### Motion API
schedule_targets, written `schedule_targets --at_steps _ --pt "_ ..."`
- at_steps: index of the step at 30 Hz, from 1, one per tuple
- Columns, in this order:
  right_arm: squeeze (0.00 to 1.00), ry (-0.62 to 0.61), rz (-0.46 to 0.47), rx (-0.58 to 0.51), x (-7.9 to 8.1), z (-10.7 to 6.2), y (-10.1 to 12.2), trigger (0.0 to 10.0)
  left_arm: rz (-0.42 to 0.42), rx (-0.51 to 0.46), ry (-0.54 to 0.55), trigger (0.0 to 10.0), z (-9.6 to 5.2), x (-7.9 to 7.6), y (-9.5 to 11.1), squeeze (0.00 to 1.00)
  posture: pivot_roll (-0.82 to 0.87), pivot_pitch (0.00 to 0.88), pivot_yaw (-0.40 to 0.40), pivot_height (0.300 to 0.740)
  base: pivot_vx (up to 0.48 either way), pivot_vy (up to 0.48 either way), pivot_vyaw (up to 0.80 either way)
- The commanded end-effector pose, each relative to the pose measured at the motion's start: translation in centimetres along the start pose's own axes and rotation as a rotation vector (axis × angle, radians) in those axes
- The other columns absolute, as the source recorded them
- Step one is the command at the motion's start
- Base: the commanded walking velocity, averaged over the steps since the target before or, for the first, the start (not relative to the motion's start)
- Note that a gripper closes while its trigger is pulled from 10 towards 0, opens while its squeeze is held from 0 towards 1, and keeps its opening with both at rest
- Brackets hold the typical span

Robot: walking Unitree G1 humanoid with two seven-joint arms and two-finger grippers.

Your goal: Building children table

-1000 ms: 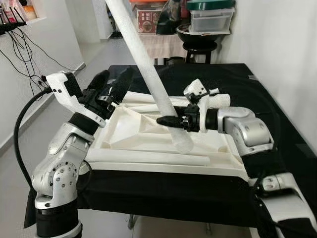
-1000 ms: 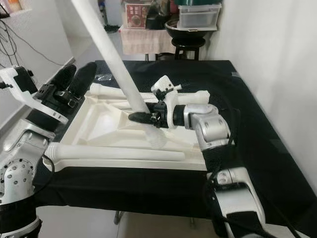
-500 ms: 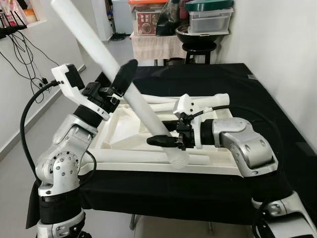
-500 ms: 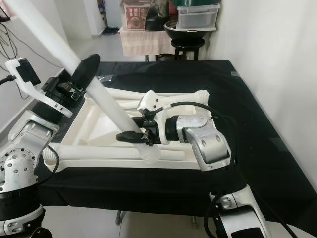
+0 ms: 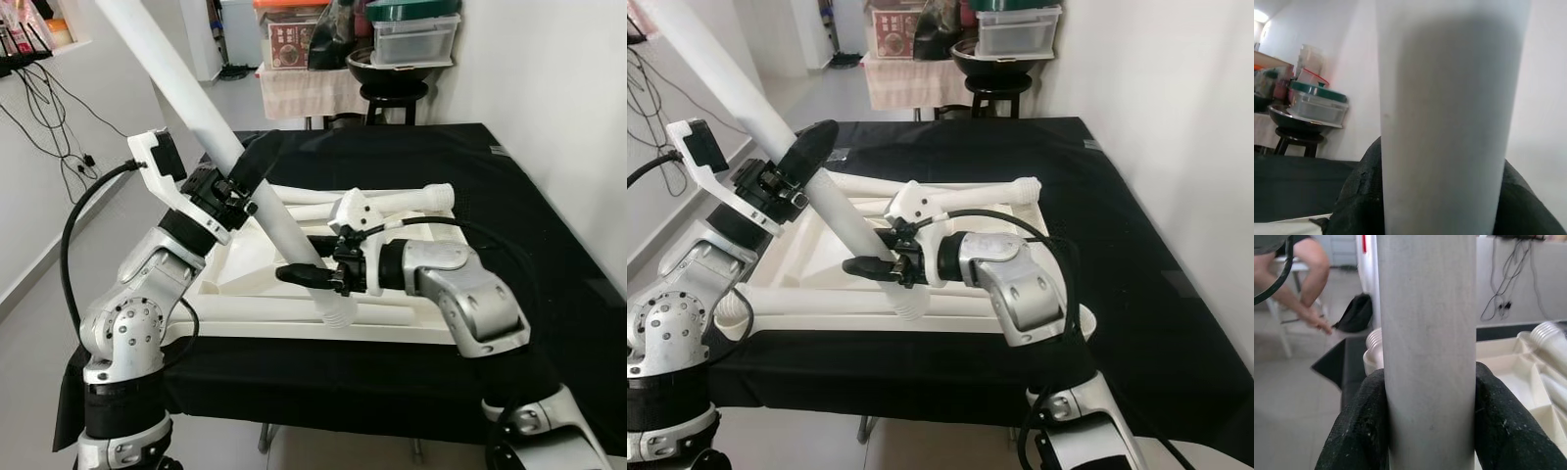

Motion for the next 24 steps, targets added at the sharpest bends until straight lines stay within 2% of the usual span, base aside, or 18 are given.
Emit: schedule_targets --at_steps 1,2,3,4,8,9,10,11,17,18,24 --pt "0.00 -0.099 -0.008 -0.064 -1.3 -0.1 0.6 10.0 -0.024 0.005 -0.060 0.0 0.3 -1.1 0.0 0.00 -0.11 0.000 0.061 0.740 0.000 0.000 0.00" --pt "0.00 -0.121 -0.044 -0.092 -1.4 0.1 0.8 10.0 -0.027 0.005 -0.079 0.0 0.4 -1.3 0.1 0.00 -0.11 0.000 0.062 0.740 0.000 0.000 0.00" --pt "0.00 -0.121 -0.044 -0.092 -1.4 0.1 0.8 10.0 -0.027 0.005 -0.079 0.0 0.4 -1.3 0.1 0.00 -0.11 0.000 0.062 0.740 0.000 0.000 0.00" --pt "0.00 -0.164 -0.055 -0.140 -1.7 0.4 0.9 10.0 -0.028 0.003 -0.111 0.0 0.5 -1.6 0.2 0.00 -0.10 0.000 0.061 0.740 0.000 0.000 0.00" --pt "0.00 -0.202 -0.022 -0.170 -2.1 0.5 0.8 10.0 -0.027 0.002 -0.130 0.0 0.6 -1.8 0.3 0.00 -0.10 0.000 0.061 0.740 0.000 0.000 0.00" --pt "0.61 -0.191 0.004 -0.164 -2.0 0.7 0.5 10.0 -0.027 0.001 -0.135 0.0 0.7 -1.9 0.3 0.00 -0.10 0.000 0.061 0.740 0.000 0.000 0.00" --pt "0.61 -0.191 0.004 -0.164 -2.0 0.7 0.5 10.0 -0.027 0.001 -0.135 0.0 0.7 -1.9 0.3 0.00 -0.10 0.000 0.061 0.740 0.000 0.000 0.00" --pt "1.00 -0.182 0.001 -0.137 -1.7 1.3 -0.2 10.0 -0.024 0.003 -0.148 0.0 1.0 -1.9 0.3 0.00 -0.10 0.000 0.066 0.740 0.000 0.000 0.00" --pt "1.00 -0.224 -0.036 -0.100 -1.3 3.5 -1.1 10.0 -0.028 -0.002 -0.191 0.0 2.0 -2.5 0.4 0.00 -0.10 0.000 0.068 0.740 0.000 0.000 0.00" --pt "0.00 -0.221 -0.051 -0.074 -1.2 3.9 -1.5 10.0 -0.031 -0.005 -0.200 0.0 2.1 -2.7 0.4 0.00 -0.10 0.000 0.066 0.740 0.000 0.000 0.00" --pt "0.00 -0.248 -0.084 -0.017 -1.5 4.9 -2.5 10.0 -0.037 -0.009 -0.233 0.0 2.6 -3.4 0.4 0.00 -0.10 0.000 0.062 0.740 0.000 0.000 0.00"
Point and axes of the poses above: a point about 5 cm out from each wrist's last joint towards the gripper, its own z axis pointing out of the wrist towards the gripper, its own y axis along the axis of the wrist's last joint, x = y × z, the point moved 5 cm from there along z, pointing out of the wrist towards the gripper, and after that the axes turned 15 degrees about z, right-handed, at the moved point
